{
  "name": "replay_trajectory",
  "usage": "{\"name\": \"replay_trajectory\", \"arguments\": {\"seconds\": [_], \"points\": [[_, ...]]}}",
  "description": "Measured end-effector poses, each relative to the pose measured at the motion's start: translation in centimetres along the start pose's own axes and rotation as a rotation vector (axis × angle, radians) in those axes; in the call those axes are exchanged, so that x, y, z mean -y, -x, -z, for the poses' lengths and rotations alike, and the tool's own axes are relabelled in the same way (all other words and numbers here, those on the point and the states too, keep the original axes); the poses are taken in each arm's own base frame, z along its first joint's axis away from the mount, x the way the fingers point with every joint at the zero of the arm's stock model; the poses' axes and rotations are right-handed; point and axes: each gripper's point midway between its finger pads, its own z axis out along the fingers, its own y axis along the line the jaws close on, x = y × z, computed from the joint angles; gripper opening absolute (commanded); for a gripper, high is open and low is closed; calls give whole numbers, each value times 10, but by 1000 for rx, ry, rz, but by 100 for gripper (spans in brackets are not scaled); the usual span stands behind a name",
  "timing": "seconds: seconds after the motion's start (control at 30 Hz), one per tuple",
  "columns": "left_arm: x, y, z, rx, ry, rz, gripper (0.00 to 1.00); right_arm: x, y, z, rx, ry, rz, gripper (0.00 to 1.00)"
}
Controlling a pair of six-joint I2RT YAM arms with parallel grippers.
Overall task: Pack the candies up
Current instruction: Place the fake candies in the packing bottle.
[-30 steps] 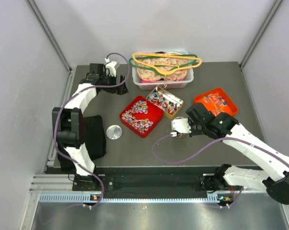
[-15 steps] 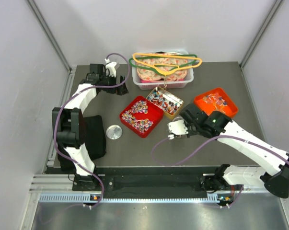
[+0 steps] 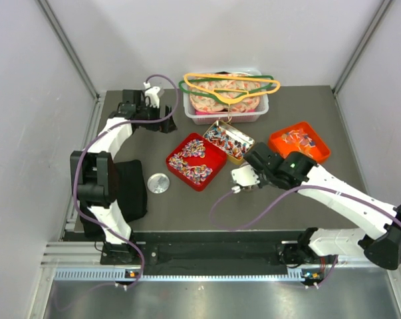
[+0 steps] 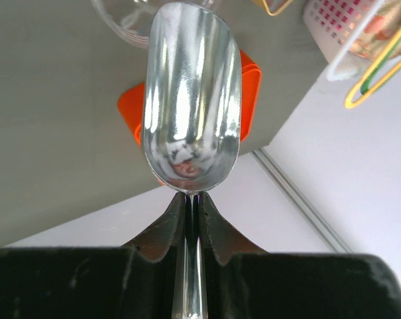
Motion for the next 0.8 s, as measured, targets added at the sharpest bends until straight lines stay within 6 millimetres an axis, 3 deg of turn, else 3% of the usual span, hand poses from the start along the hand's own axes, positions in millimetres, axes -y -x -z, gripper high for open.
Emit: {"name": "replay_trajectory", "arguments": {"seconds": [0.27,0.43,0.63,0.8], "points": [[4,-4,0,-6,-30,-28,99,9,-6,9,-36,-31,23,0],[6,-15,3,-24,-40,-70,99,10,-17,19,-30,-38,-57,0],[10,-29,1,-51,-51,-114,99,-3,-67,21,-53,-21,-326,0],[17,-38,-3,-73,-62,-141,98,-25,-92,14,-60,11,-511,0]]}}
